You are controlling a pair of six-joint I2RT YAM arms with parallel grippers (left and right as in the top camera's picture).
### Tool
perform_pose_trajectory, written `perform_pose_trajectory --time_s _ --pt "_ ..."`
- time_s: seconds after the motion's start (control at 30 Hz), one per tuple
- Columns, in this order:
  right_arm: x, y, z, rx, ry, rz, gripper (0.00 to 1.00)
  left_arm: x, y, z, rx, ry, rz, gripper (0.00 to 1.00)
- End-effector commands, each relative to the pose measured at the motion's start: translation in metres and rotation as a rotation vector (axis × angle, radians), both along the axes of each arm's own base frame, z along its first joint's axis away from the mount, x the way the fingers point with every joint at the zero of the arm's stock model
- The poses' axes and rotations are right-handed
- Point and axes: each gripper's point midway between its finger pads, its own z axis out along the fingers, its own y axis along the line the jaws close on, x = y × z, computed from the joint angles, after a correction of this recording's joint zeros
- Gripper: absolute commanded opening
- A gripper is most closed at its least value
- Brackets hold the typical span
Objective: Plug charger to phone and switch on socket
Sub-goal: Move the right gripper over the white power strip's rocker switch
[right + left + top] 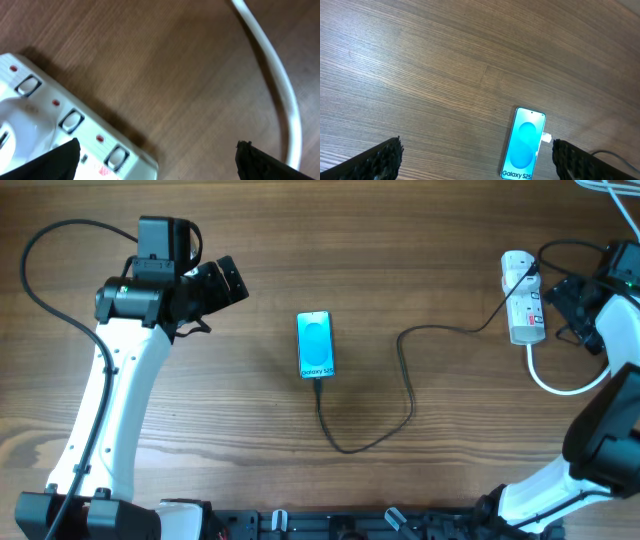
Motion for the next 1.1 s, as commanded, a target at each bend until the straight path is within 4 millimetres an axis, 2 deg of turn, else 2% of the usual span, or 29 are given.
perform_pose_trajectory --time_s 0.0,0.13,0.4,0.6,1.07 --pt "0.013 -0.004 -0.015 0.000 -0.007 0.037 1.00 0.001 0.003 0.000 0.002 -0.001 0.021 1.00" --pt "0.027 0.001 -0.026 0.034 -0.040 0.087 1.00 0.001 0.003 0.000 0.002 -0.001 0.021 1.00" --pt "0.031 0.001 -0.045 0.060 -0.038 0.059 1.00 0.001 0.003 0.000 0.002 -0.001 0.021 1.00" --pt "0.041 0.008 -0.042 0.101 -0.089 0.072 0.99 0.001 0.003 0.000 0.002 -0.001 0.020 1.00" --pt "0.042 0.007 -0.042 0.096 -0.095 0.068 1.00 0.001 0.003 0.000 0.002 -0.001 0.021 1.00"
